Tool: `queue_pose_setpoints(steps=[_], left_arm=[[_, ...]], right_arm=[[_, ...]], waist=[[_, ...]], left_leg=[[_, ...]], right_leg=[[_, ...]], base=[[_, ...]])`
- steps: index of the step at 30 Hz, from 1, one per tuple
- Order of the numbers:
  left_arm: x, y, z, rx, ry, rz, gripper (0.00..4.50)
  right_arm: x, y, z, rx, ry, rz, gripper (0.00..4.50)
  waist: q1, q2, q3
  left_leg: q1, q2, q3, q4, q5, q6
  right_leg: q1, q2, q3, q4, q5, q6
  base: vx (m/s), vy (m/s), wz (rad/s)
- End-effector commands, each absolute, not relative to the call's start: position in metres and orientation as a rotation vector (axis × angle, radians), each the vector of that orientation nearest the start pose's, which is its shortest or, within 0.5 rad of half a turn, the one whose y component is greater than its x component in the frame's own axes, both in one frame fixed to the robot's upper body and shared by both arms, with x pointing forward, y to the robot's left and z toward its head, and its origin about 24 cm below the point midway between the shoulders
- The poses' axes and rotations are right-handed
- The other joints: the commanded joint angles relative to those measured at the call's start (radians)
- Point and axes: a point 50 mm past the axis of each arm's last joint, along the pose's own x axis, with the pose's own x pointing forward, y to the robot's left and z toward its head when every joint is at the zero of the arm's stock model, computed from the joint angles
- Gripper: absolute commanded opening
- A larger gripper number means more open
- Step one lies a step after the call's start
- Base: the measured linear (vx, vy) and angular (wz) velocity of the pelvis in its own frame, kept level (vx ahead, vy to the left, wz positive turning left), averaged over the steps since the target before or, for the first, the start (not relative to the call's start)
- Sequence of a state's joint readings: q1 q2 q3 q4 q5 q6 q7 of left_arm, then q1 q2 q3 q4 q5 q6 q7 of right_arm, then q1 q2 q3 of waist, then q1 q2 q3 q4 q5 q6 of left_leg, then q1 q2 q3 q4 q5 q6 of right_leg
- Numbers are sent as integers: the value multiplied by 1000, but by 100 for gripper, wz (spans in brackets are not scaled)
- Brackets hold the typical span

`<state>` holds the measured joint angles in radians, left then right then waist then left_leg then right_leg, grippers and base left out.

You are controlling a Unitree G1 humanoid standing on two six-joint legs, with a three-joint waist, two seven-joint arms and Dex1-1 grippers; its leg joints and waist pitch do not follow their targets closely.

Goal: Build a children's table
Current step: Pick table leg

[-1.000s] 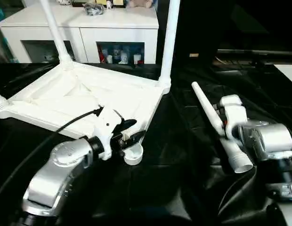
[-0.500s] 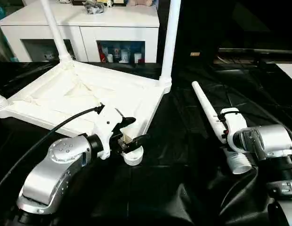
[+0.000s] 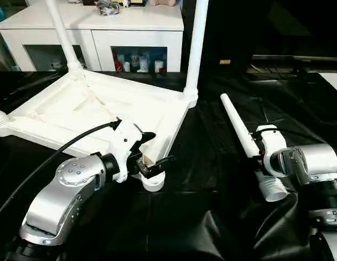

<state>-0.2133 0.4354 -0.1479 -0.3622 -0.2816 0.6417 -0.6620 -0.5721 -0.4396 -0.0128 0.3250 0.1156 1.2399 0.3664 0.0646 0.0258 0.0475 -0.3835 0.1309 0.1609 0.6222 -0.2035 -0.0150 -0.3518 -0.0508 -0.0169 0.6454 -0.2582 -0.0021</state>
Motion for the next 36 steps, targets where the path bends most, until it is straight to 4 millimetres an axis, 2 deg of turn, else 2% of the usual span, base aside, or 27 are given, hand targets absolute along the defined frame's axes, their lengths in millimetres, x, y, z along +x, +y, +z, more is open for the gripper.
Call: queue_pose_setpoints(steps=[1, 2, 4, 5, 6, 10, 12, 13, 14, 16, 17, 18, 19, 20, 22, 23, 25, 26, 27, 29, 30, 31, 32, 33, 34, 35, 36], left_arm=[[254, 126, 112, 182, 210, -921, 450], [254, 126, 112, 182, 210, -921, 450], [255, 124, 111, 174, 214, -932, 450], [255, 123, 111, 169, 214, -938, 450], [256, 122, 111, 166, 213, -939, 450], [267, 120, 114, 84, 177, -854, 450], [278, 116, 117, 57, 151, -768, 450], [284, 116, 120, 46, 124, -712, 450], [290, 116, 124, 3, 100, -670, 450], [292, 116, 125, -10, 95, -660, 450], [295, 113, 130, -33, 84, -649, 450], [295, 113, 130, -33, 83, -649, 450], [301, 107, 140, -76, 64, -639, 450], [303, 105, 144, -95, 56, -647, 450], [305, 100, 154, -130, 32, -673, 450], [307, 97, 165, -176, -2, -690, 450], [308, 95, 171, -202, -21, -701, 450], [311, 91, 183, -252, -47, -729, 450], [311, 91, 183, -252, -47, -729, 450], [313, 87, 191, -291, -52, -755, 450], [314, 82, 200, -337, -60, -804, 450], [314, 81, 202, -346, -60, -812, 450], [314, 77, 208, -394, -58, -855, 450], [314, 77, 208, -394, -58, -855, 450], [315, 74, 216, -458, -63, -898, 450], [316, 73, 218, -477, -62, -906, 450], [316, 71, 222, -516, -60, -924, 450]], right_arm=[[303, -227, 50, -28, 1027, 117, 211], [303, -227, 50, -28, 1027, 117, 211], [301, -227, 48, -18, 1027, 106, 187], [299, -227, 48, -11, 1021, 96, 187], [298, -227, 48, -7, 1017, 91, 184], [299, -236, 53, 39, 921, 37, 183], [306, -243, 62, 63, 752, 11, 183], [311, -245, 73, 113, 607, 0, 183], [313, -245, 86, 168, 492, -4, 183], [314, -245, 90, 180, 466, -5, 183], [316, -242, 103, 246, 375, 36, 183], [316, -241, 103, 249, 371, 38, 183], [318, -233, 128, 345, 206, 132, 183], [318, -228, 136, 369, 150, 183, 183], [315, -217, 154, 421, 39, 301, 182], [311, -206, 167, 461, -28, 414, 182], [308, -200, 173, 481, -48, 483, 182], [300, -189, 181, 492, -75, 621, 182], [300, -189, 181, 492, -75, 621, 182], [295, -181, 184, 491, -77, 703, 182], [290, -174, 185, 482, -75, 774, 182], [289, -173, 185, 480, -74, 784, 182], [286, -167, 186, 471, -68, 831, 182], [286, -167, 186, 471, -68, 831, 182], [283, -160, 186, 461, -53, 882, 182], [282, -158, 186, 458, -48, 895, 182], [281, -154, 186, 449, -38, 923, 182]], waist=[[4, 8, -46], [3, 5, -44], [2, 14, -45], [1, 9, -45], [1, 18, -46], [0, 19, -44], [1, 17, -42], [1, 21, -42], [0, 18, -40], [-2, 8, -47], [0, 17, -53], [2, 16, -56], [5, 15, -62], [10, 18, -66], [13, 15, -71], [16, 17, -73], [21, 18, -67], [24, 21, -66], [33, 17, -66], [41, 18, -63], [38, 4, -61], [46, 9, -62], [53, 8, -62], [53, 8, -62], [47, -3, -59], [53, 0, -60], [50, -3, -59]], left_leg=[[24, 88, -37, -90, -182, -63], [24, 88, -36, -92, -186, -64], [25, 87, -38, -92, -198, -70], [26, 88, -38, -93, -204, -72], [26, 87, -40, -93, -205, -76], [28, 86, -37, -94, -231, -86], [29, 90, -36, -96, -267, -94], [29, 88, -40, -96, -275, -89], [27, 89, -37, -97, -280, -81], [19, 86, -38, -93, -210, -49], [8, 83, -32, -82, -86, 0], [9, 82, -31, -76, -62, 13], [5, 80, -27, -70, -13, 47], [5, 81, -27, -65, 9, 62], [-4, 79, -27, -58, 70, 120], [-3, 79, -27, -56, 76, 131], [-5, 82, -26, -56, 63, 152], [-2, 84, -25, -57, 50, 150], [2, 87, -24, -57, 33, 146], [3, 89, -26, -60, 19, 129], [3, 89, -22, -62, 14, 126], [6, 89, -22, -61, 12, 118], [7, 89, -20, -61, 13, 102], [7, 89, -20, -61, 13, 102], [4, 88, -20, -65, 1, 96], [8, 87, -19, -64, 0, 89], [1, 86, -19, -66, 2, 85]], right_leg=[[17, -96, 47, -82, -75, -230], [17, -95, 47, -85, -76, -229], [16, -95, 47, -84, -80, -228], [16, -93, 47, -85, -77, -225], [16, -93, 47, -82, -71, -225], [15, -93, 49, -88, -84, -222], [12, -99, 51, -95, -116, -220], [15, -101, 49, -95, -132, -217], [15, -102, 52, -100, -140, -213], [26, -99, 46, -92, -95, -216], [28, -98, 45, -81, 34, -224], [26, -99, 45, -79, 68, -228], [30, -98, 44, -70, 146, -236], [26, -99, 43, -66, 182, -239], [24, -93, 36, -52, 291, -252], [22, -93, 35, -51, 301, -255], [17, -92, 32, -54, 263, -268], [15, -92, 32, -56, 237, -269], [15, -93, 33, -58, 201, -274], [10, -94, 32, -63, 134, -270], [11, -93, 33, -65, 119, -268], [10, -95, 34, -64, 106, -266], [6, -97, 34, -65, 80, -261], [6, -97, 34, -65, 80, -261], [8, -94, 33, -68, 59, -254], [6, -96, 34, -68, 47, -249], [10, -98, 33, -67, 41, -244]], base=[[0, 0, 0], [0, 0, 0], [0, 0, 0], [0, 0, 0], [0, 0, 0], [0, 0, 0], [0, 0, 0], [0, 0, 0], [0, 0, 0], [0, 0, 0], [0, 0, 0], [0, 0, 0], [0, 0, 0], [0, 0, 0], [0, 0, 0], [0, 0, 0], [0, 0, 0], [0, 0, 0], [0, 0, 0], [0, 0, 0], [0, 0, 0], [0, 0, 0], [0, 0, 0], [0, 0, 0], [0, 0, 0], [0, 0, 0], [0, 0, 0]])
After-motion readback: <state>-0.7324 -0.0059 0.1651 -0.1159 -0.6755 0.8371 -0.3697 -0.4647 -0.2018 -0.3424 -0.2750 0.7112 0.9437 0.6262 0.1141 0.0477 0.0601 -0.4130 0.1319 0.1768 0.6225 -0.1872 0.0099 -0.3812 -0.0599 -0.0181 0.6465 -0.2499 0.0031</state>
